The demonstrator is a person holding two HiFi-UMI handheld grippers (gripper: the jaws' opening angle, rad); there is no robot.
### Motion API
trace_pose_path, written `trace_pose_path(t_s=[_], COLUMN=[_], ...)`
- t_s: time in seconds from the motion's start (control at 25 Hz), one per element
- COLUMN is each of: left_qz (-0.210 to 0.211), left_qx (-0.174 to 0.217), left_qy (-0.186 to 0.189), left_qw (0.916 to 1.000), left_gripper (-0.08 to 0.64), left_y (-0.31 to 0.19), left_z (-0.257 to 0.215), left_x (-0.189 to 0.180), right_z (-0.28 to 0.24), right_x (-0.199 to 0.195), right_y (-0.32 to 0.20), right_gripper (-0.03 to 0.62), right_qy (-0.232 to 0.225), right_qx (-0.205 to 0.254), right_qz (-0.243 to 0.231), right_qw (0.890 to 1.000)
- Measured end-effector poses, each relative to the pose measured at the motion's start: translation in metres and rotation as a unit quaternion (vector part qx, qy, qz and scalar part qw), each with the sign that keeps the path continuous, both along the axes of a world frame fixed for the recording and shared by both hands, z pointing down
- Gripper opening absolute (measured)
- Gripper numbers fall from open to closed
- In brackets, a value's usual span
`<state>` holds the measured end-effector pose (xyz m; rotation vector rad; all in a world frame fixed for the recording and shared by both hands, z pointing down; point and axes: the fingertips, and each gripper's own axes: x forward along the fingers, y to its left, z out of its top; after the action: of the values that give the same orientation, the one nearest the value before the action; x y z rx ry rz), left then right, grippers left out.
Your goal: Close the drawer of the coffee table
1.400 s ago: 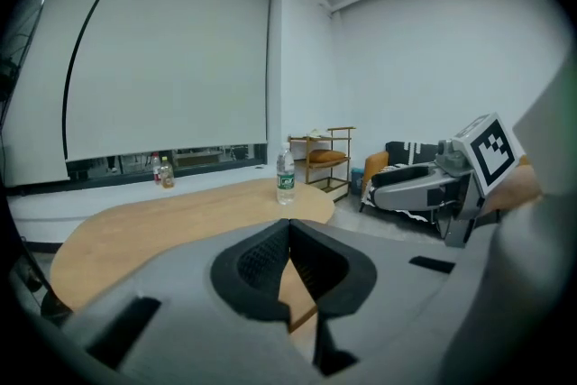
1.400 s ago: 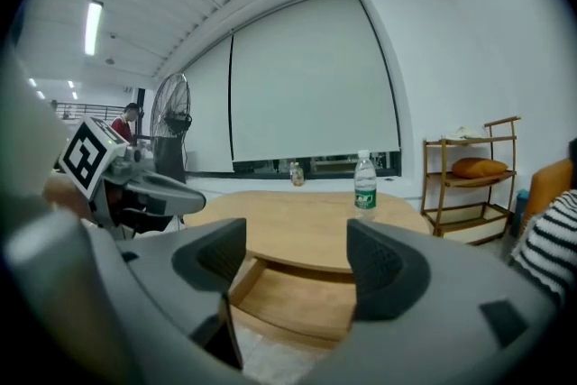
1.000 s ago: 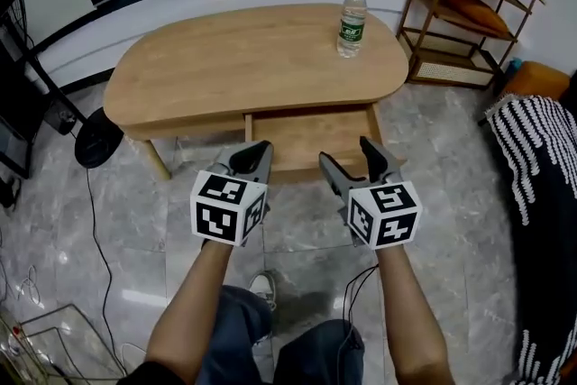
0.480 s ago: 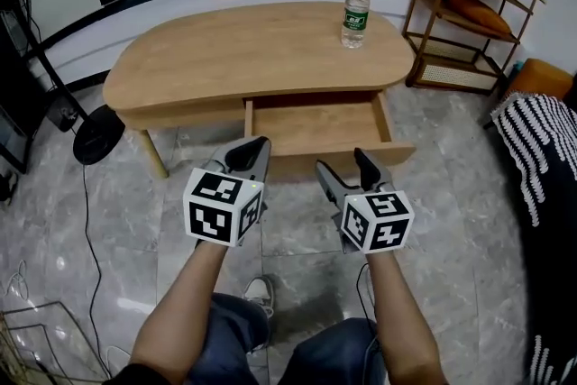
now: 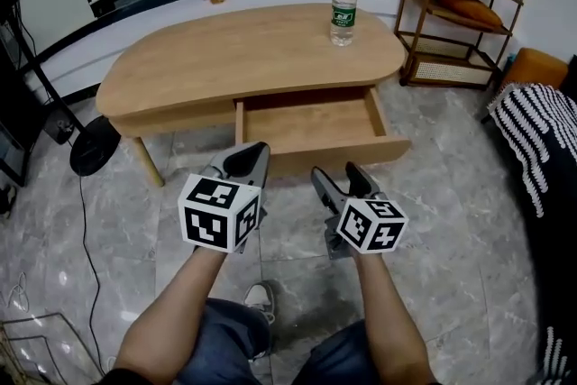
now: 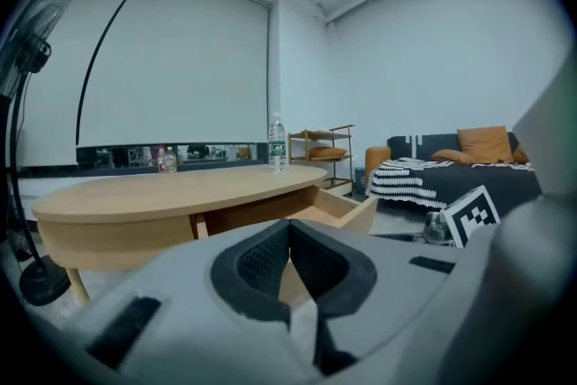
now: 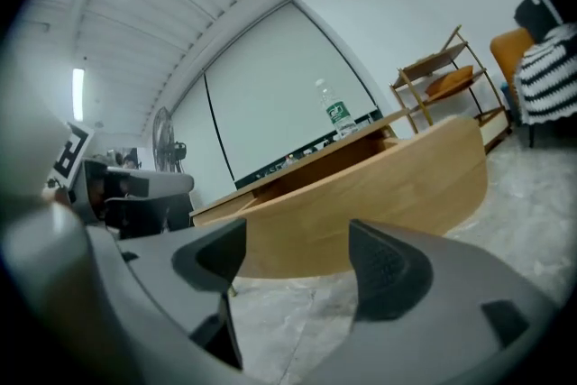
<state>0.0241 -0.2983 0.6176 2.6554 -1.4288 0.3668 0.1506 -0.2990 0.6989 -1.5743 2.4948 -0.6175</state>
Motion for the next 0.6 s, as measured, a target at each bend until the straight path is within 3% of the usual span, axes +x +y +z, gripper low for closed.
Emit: trace_pose_path(t_s=[0.36, 0.6], left_qz=[0.011, 0.030], left_qx=[-0.008, 0.003], left_qy=[-0.001, -0.015], left_qw=[0.9999, 0.9994], left_gripper=[0.002, 0.002], left_y=[0.004, 0.005], left_z=[0.011, 0.009], left_x=[0.006, 0.014], right_z=[0.036, 0.055], right_x=[-0.001, -0.010], right_y=[-0.011, -0.023], right_gripper=[0.349, 0.379], right_qy=[-0.126, -0.214], right_qx=[-0.026, -0.043], right_qz=[0.006, -0.002], right_qw=[0.992, 0.976])
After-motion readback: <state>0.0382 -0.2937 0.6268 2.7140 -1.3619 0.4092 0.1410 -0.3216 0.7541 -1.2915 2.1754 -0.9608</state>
